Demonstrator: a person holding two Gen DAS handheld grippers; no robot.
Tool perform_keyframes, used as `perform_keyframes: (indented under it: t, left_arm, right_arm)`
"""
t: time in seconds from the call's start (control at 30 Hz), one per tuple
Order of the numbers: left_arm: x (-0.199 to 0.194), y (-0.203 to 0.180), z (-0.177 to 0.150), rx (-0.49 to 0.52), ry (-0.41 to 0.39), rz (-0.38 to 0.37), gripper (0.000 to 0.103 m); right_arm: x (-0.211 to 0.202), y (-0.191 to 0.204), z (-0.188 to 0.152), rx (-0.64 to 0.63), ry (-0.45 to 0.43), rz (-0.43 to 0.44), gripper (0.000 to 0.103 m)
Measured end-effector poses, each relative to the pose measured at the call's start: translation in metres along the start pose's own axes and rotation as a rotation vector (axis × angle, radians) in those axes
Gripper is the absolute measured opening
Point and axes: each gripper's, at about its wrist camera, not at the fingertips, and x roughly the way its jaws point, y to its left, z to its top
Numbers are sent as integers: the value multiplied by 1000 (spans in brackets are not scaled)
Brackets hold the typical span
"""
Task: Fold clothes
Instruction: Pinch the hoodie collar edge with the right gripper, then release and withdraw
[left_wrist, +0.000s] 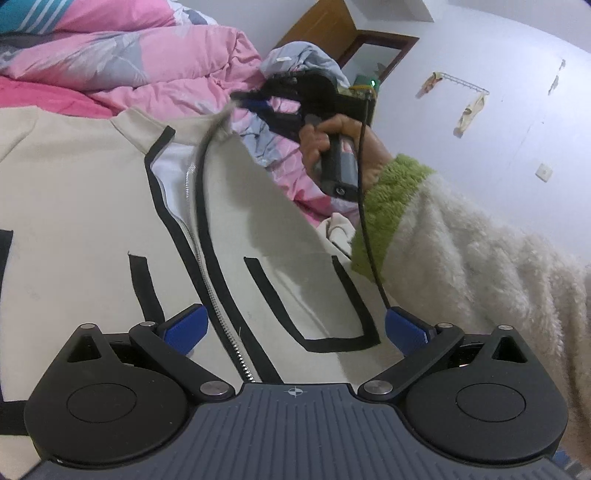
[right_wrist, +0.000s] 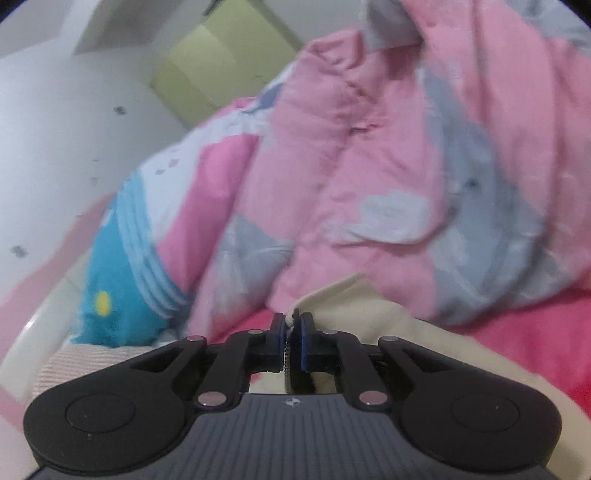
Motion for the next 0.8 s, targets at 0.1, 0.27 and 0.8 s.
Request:
perform_keyframes:
  t: [0.1, 0.27, 0.8]
  left_arm:
    - [-2, 0, 0, -15, 5, -11, 103]
    - [-4, -5, -4, -17, 21, -15, 103]
    - [-4, 1, -1, -40, 10, -13, 103]
  right_arm:
    - [13, 16, -1, -64, 34, 21, 8]
    - [38, 32, -3, -138, 95, 53, 8]
    - [34, 30, -30, -226, 102, -201, 53]
